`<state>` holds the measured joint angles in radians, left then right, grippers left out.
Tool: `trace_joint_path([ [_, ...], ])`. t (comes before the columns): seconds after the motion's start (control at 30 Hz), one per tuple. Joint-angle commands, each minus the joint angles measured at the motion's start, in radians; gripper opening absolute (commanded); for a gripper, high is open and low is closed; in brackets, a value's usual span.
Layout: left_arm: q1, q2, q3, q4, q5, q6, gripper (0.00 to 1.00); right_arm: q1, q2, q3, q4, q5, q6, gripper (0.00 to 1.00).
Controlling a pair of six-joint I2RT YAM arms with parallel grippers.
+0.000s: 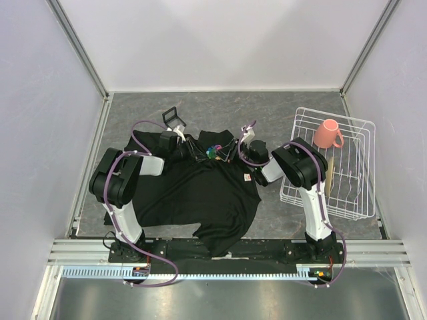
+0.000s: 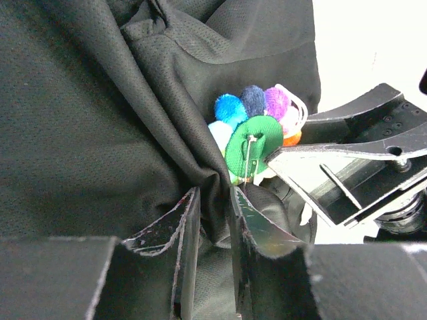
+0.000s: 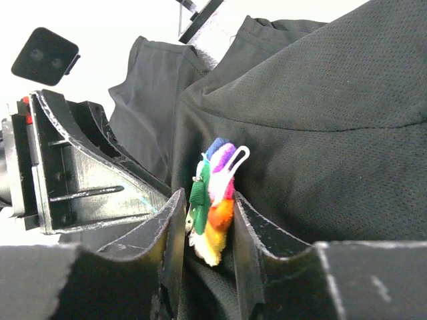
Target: Remove the brooch from the garment
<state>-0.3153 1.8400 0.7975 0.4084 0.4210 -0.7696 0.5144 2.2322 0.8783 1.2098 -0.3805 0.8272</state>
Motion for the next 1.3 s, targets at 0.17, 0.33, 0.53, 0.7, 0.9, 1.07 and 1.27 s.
trace_joint_path([
  [0.17, 0.001, -0.015, -0.024, 0.058, -0.007, -0.010, 0.30, 0.041, -0.098, 0.096, -0.360, 0.109, -0.227, 0.46],
  [0.33, 0.001, -0.016, -0.024, 0.056, -0.007, -0.008, 0.30, 0.055, -0.097, 0.120, -0.412, 0.132, -0.258, 0.43],
  [0.53, 0.001, -0.018, -0.026, 0.058, -0.007, -0.007, 0.30, 0.056, -0.094, 0.119, -0.409, 0.129, -0.258, 0.27],
  [0.7, 0.002, -0.022, -0.026, 0.056, -0.007, -0.005, 0.30, 0.056, -0.083, 0.106, -0.354, 0.108, -0.229, 0.14],
  [0.9, 0.001, -0.021, -0.024, 0.056, -0.005, -0.003, 0.30, 0.042, -0.069, 0.082, -0.276, 0.074, -0.180, 0.08],
  [1.07, 0.001, -0.012, -0.021, 0.056, -0.002, -0.002, 0.29, 0.030, -0.071, 0.071, -0.240, 0.058, -0.154, 0.26],
  [1.27, 0.002, -0.005, -0.018, 0.056, 0.001, -0.002, 0.29, 0.022, -0.062, 0.068, -0.216, 0.039, -0.137, 0.29],
])
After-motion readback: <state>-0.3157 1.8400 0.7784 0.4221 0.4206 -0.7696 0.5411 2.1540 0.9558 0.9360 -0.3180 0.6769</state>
